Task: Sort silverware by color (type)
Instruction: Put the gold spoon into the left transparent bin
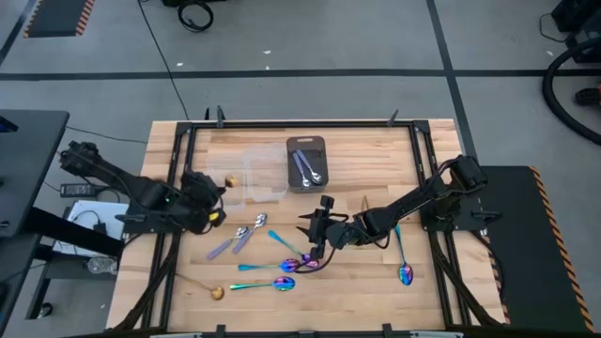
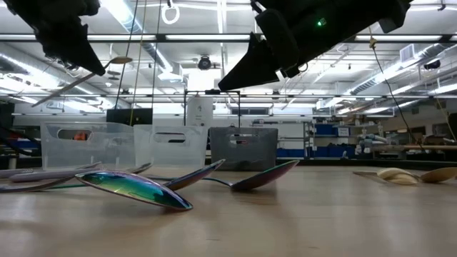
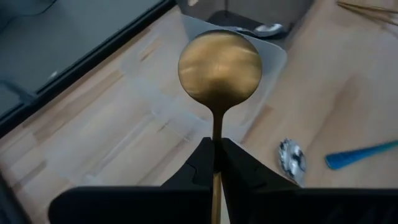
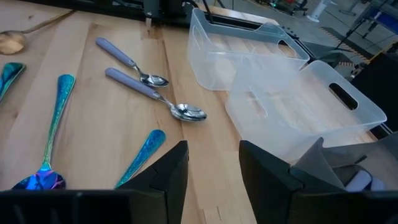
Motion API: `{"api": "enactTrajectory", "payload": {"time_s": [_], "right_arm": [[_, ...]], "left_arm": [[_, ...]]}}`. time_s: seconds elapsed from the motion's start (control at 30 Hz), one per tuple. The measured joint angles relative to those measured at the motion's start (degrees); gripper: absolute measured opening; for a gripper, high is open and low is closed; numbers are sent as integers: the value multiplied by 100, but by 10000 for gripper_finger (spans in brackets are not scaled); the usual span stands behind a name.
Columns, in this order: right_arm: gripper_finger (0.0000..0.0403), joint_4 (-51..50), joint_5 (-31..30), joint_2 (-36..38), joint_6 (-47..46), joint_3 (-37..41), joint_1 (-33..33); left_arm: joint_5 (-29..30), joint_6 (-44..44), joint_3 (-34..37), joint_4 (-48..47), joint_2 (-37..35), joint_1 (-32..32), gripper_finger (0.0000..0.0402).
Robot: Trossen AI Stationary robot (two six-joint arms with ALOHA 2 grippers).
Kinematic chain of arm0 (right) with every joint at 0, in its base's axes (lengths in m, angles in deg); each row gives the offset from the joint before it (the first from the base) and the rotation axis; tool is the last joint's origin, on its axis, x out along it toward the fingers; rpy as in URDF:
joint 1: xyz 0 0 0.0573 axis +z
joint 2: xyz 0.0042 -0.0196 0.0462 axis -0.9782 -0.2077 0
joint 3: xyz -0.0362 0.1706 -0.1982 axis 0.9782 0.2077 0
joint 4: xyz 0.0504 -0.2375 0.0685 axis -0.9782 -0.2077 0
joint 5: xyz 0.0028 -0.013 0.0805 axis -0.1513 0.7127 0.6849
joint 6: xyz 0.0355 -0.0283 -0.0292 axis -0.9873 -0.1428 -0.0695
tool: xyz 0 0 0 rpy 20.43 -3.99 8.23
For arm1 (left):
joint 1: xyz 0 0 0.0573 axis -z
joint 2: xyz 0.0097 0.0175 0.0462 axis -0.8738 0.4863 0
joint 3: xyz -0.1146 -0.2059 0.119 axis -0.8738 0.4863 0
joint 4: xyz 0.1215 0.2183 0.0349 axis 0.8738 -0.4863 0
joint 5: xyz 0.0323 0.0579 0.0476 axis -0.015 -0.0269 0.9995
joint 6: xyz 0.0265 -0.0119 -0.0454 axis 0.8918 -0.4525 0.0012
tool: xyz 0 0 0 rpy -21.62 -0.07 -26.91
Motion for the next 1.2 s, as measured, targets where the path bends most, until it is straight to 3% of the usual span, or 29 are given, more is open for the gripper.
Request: {"api": "enactTrajectory", "payload": {"time_s": [0.33, 0.83, 1.2], "right_arm": [[152, -2, 27, 0, 2, 0, 1], [152, 83, 268, 0, 48, 0, 1], [152, 79, 433, 0, 52, 0, 5]], "left_arm": [[-106, 427, 0, -67, 10, -698, 20], [-828, 2107, 20, 1092, 27, -2246, 20], [-1578, 2320, 1165, 2232, 15, -3100, 20]]}}
